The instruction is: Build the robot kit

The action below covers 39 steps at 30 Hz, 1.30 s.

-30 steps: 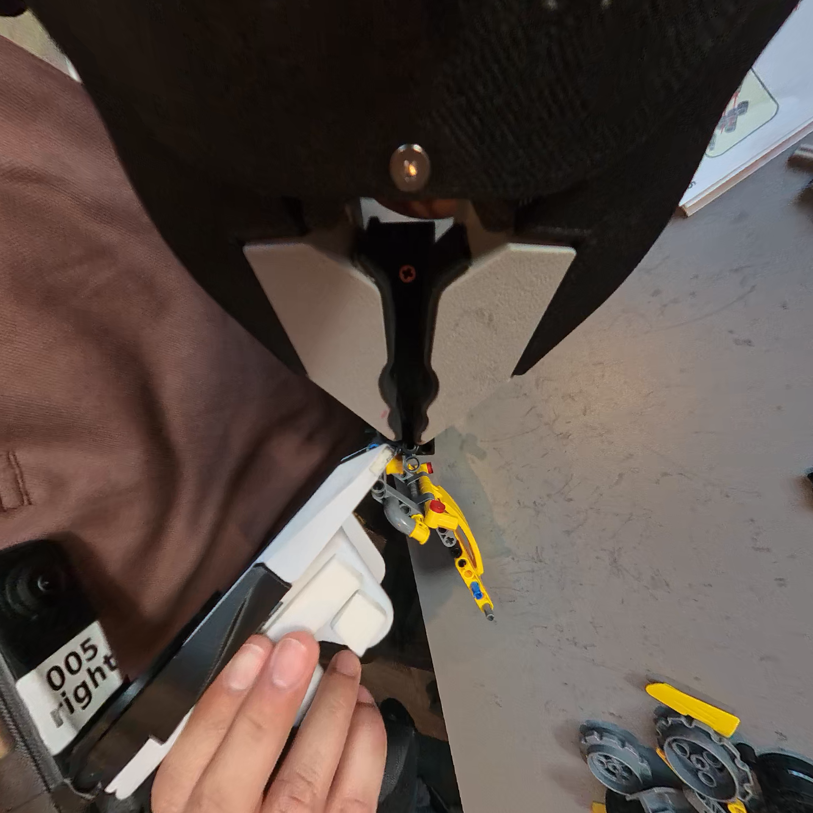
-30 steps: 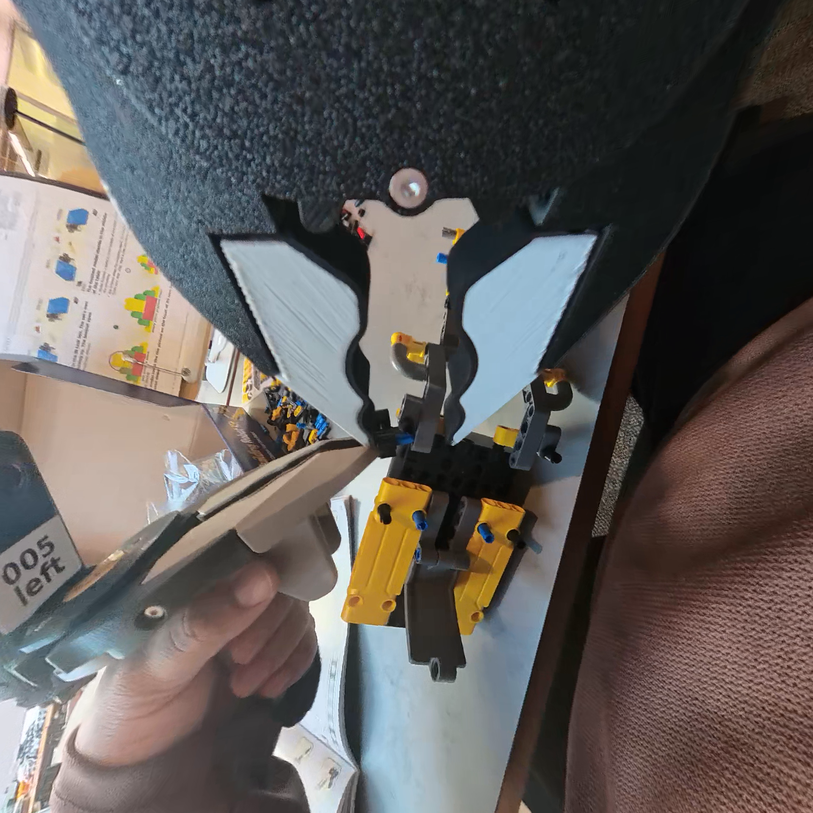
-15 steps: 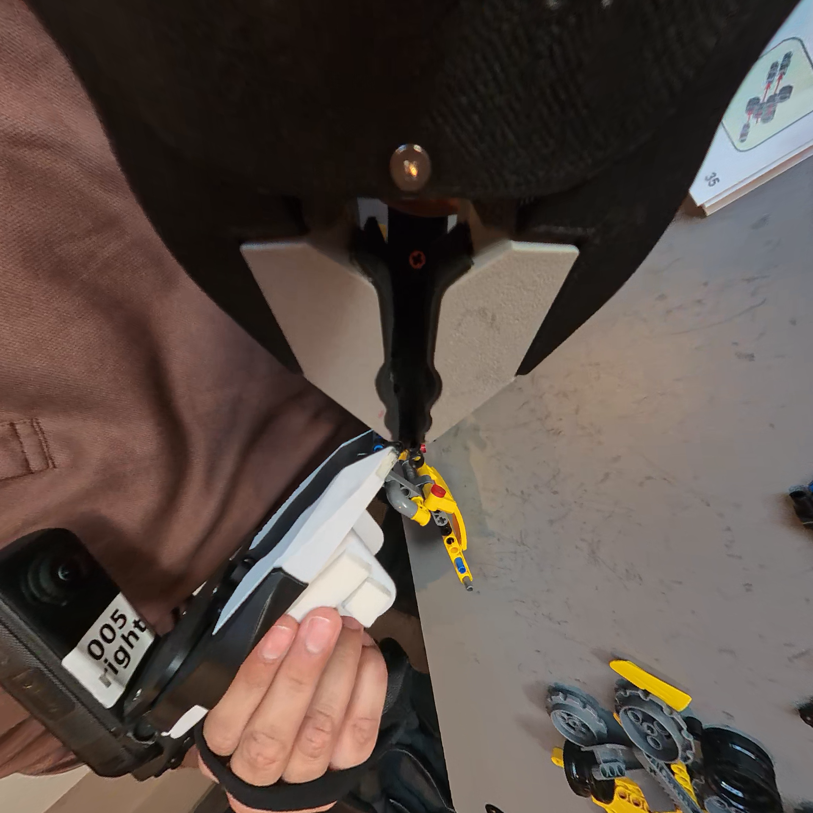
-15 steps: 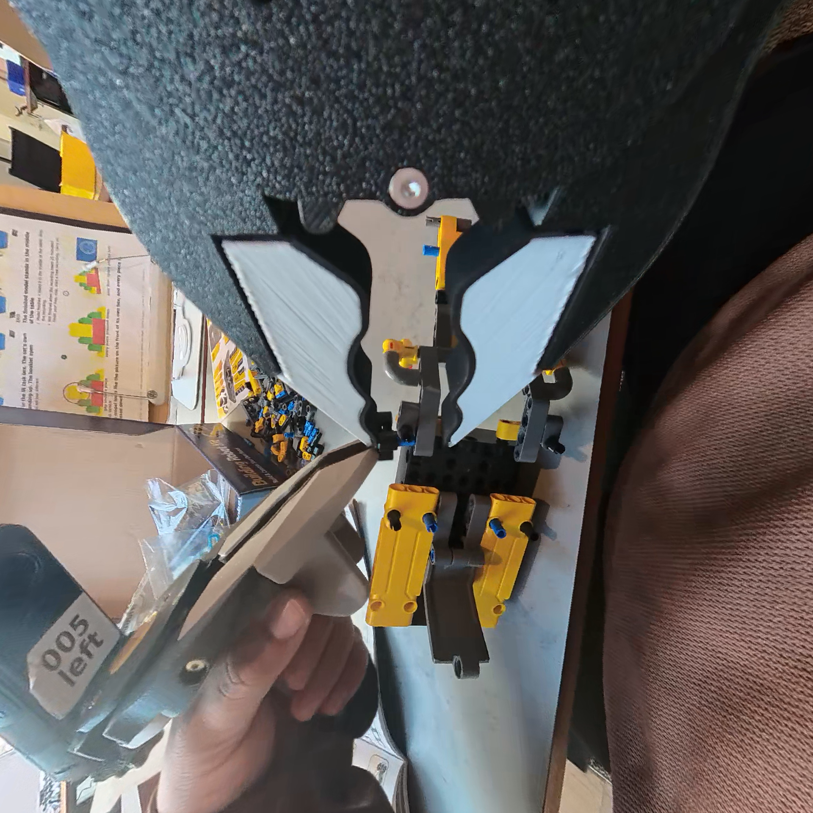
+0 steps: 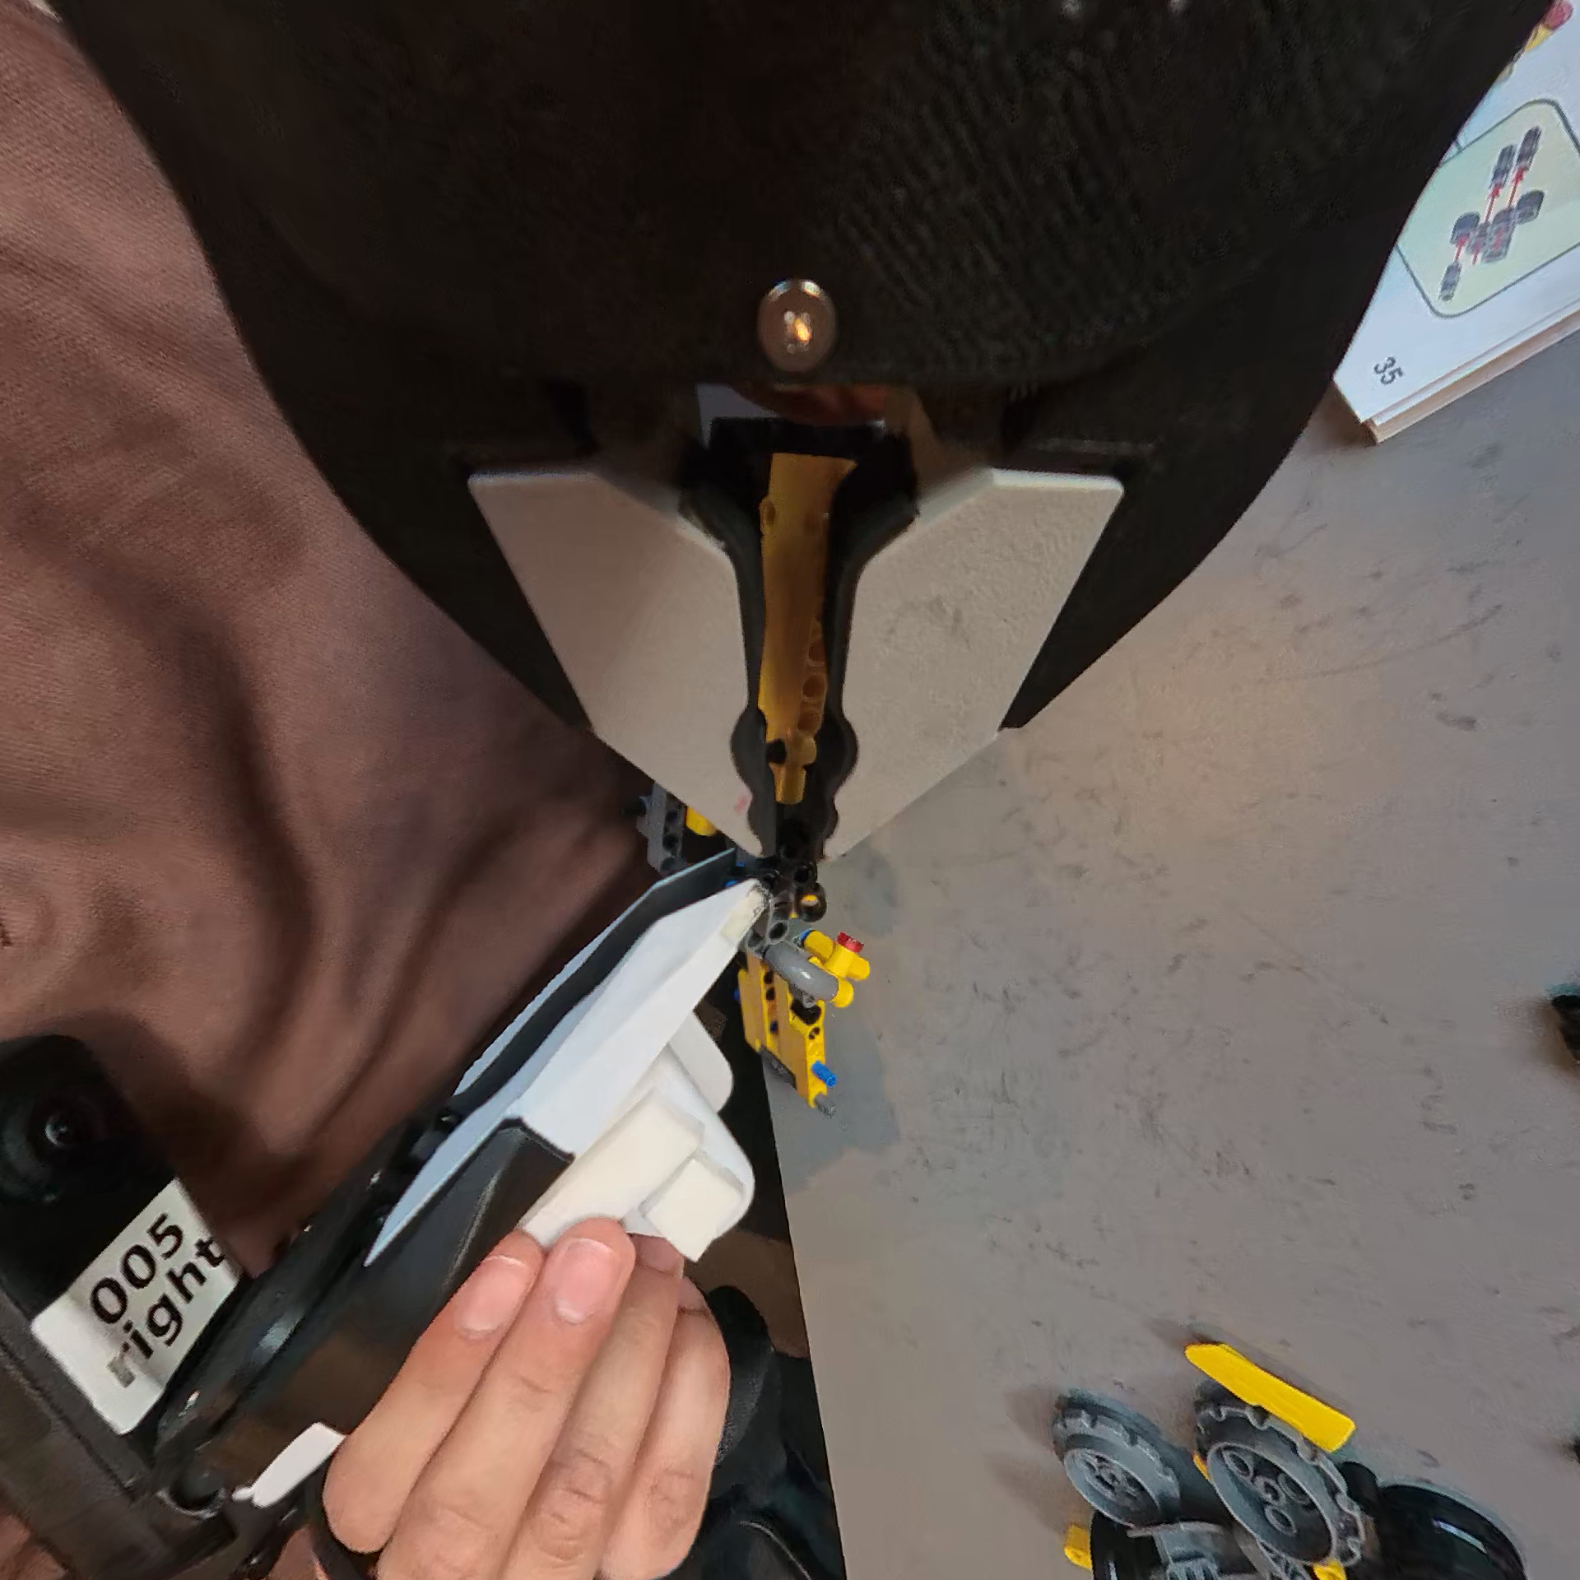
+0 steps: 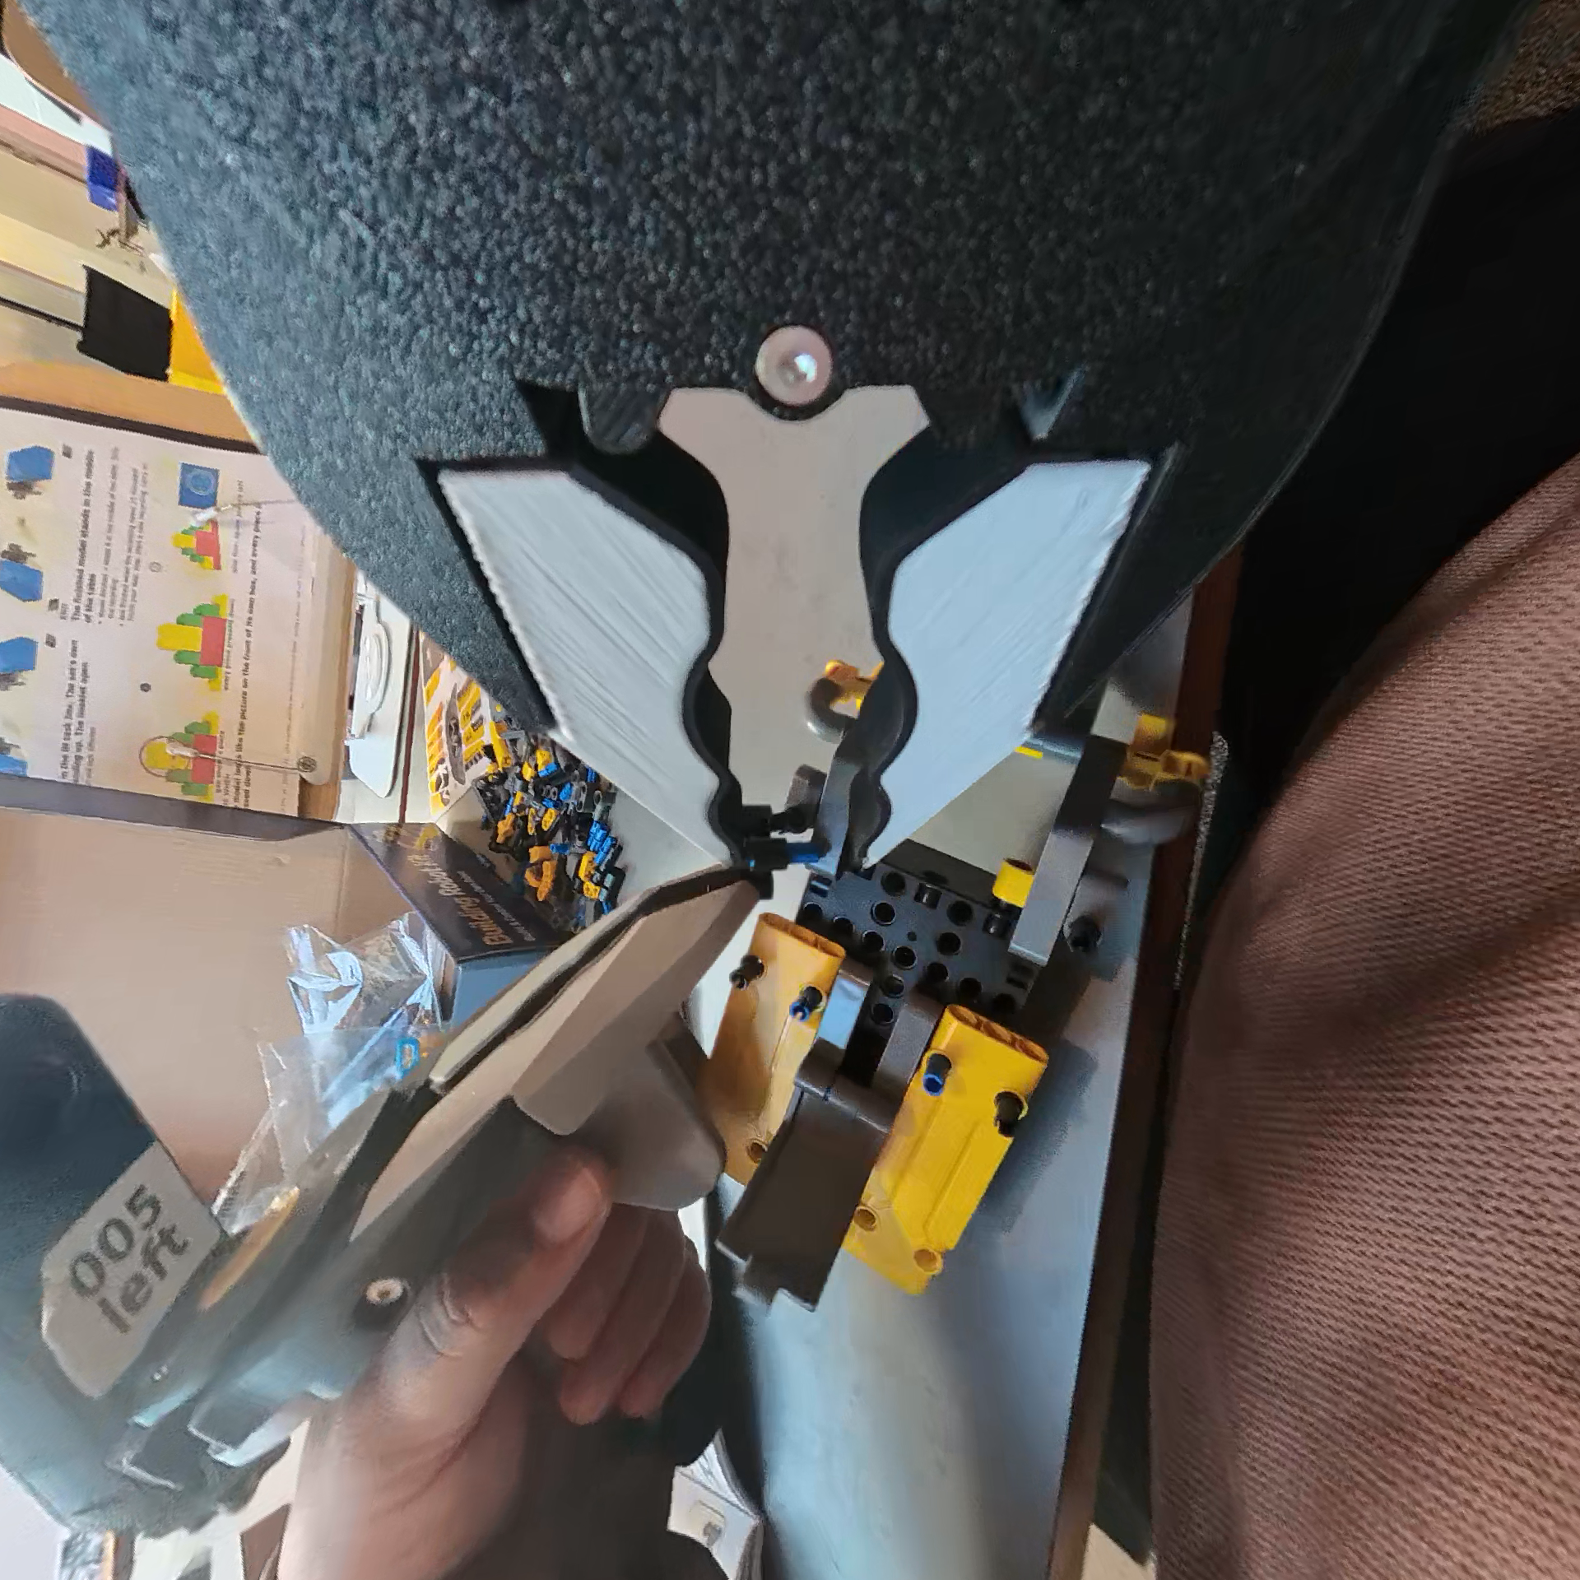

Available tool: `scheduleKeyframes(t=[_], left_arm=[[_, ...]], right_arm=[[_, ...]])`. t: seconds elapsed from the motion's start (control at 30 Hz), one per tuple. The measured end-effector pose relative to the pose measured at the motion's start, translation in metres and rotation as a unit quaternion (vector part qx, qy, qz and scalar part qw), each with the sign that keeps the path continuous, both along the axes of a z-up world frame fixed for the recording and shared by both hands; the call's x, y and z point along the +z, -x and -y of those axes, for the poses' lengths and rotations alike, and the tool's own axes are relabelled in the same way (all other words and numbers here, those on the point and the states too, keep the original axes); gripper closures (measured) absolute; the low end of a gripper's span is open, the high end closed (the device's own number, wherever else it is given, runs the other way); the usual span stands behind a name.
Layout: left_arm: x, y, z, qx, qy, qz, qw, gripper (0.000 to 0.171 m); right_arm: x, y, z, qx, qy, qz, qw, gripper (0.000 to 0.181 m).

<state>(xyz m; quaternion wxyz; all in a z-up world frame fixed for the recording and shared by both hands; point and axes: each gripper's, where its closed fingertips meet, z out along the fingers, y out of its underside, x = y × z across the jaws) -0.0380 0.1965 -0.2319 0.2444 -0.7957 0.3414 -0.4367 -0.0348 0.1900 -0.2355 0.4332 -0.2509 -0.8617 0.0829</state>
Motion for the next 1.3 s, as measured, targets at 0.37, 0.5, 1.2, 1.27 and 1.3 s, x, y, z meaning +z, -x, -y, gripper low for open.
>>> scheduleKeyframes(t=[0.37, 0.5, 1.2, 1.27, 1.3], left_arm=[[-0.014, 0.007, -0.007, 0.011, 0.062, 0.022, 0.998, 0.169], [-0.021, 0.007, -0.006, 0.011, 0.088, 0.026, 0.996, 0.169], [-0.027, 0.017, -0.012, 0.043, 0.140, 0.090, 0.985, 0.168], [-0.025, 0.018, -0.015, 0.051, 0.131, 0.092, 0.986, 0.168], [-0.024, 0.019, -0.015, 0.054, 0.127, 0.094, 0.986, 0.168]], right_arm=[[-0.013, -0.001, -0.009, -0.040, 0.176, 0.058, 0.982, 0.138], [-0.015, 0.001, -0.007, -0.036, 0.222, 0.087, 0.970, 0.129], [-0.043, -0.013, -0.011, -0.059, 0.345, 0.198, 0.915, 0.130], [-0.048, -0.014, -0.006, -0.057, 0.367, 0.226, 0.901, 0.133], [-0.052, -0.016, -0.006, -0.056, 0.363, 0.243, 0.898, 0.143]])
